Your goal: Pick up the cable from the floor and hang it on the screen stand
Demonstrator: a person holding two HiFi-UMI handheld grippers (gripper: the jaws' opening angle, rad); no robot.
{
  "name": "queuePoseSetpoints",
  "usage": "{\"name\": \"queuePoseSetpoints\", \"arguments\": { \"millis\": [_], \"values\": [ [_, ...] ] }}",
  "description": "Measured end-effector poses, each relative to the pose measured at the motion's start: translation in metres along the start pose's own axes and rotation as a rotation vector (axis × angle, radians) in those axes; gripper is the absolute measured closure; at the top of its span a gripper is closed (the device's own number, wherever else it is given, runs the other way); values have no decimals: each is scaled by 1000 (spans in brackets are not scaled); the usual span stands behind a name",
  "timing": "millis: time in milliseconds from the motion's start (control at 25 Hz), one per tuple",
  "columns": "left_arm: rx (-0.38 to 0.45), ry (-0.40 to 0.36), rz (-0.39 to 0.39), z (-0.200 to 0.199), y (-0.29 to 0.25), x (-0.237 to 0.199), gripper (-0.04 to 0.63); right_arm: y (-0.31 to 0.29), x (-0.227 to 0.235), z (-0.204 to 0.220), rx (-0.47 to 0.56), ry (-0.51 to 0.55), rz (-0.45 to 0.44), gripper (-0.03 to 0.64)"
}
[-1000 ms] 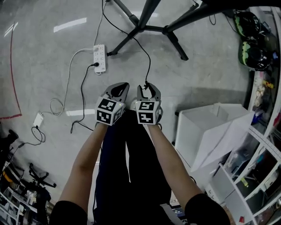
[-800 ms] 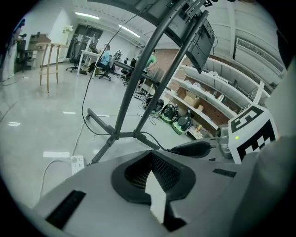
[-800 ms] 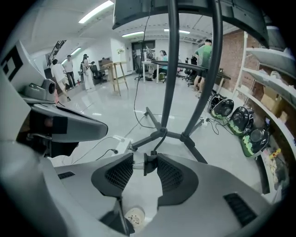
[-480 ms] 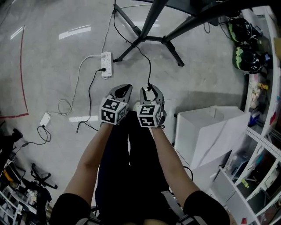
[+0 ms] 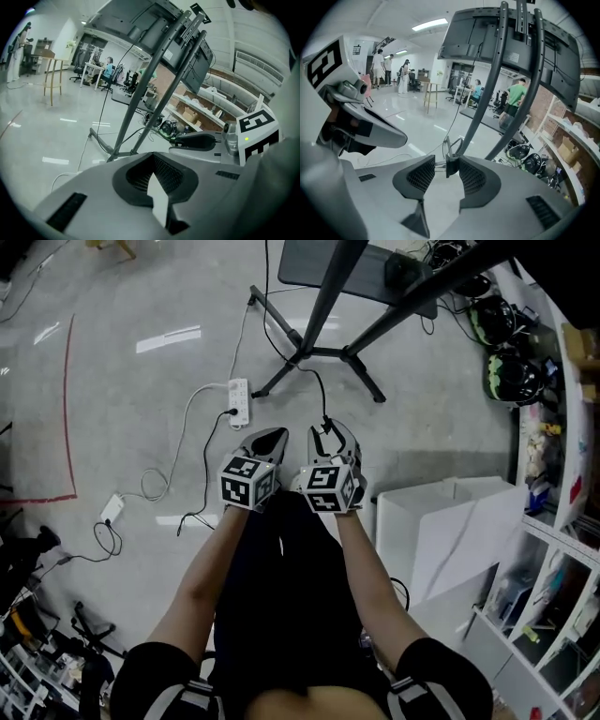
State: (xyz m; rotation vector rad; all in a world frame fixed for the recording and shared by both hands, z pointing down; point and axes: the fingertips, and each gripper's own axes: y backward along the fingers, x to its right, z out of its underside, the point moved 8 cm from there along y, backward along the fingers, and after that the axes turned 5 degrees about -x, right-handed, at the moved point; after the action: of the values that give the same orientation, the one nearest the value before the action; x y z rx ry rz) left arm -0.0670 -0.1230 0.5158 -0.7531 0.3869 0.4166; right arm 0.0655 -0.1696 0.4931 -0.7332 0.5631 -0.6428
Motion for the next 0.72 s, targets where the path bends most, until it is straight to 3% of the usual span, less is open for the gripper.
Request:
{"name": "queuePoseSetpoints", "arguments": {
  "millis": [320,720],
  "values": [
    [36,-36,15,-37,40,33,589,50,11,-43,111,-29,7,439],
    [107,-41,2,-80,76,72,589,118,34,-100,244,78,61,447]
  ]
}}
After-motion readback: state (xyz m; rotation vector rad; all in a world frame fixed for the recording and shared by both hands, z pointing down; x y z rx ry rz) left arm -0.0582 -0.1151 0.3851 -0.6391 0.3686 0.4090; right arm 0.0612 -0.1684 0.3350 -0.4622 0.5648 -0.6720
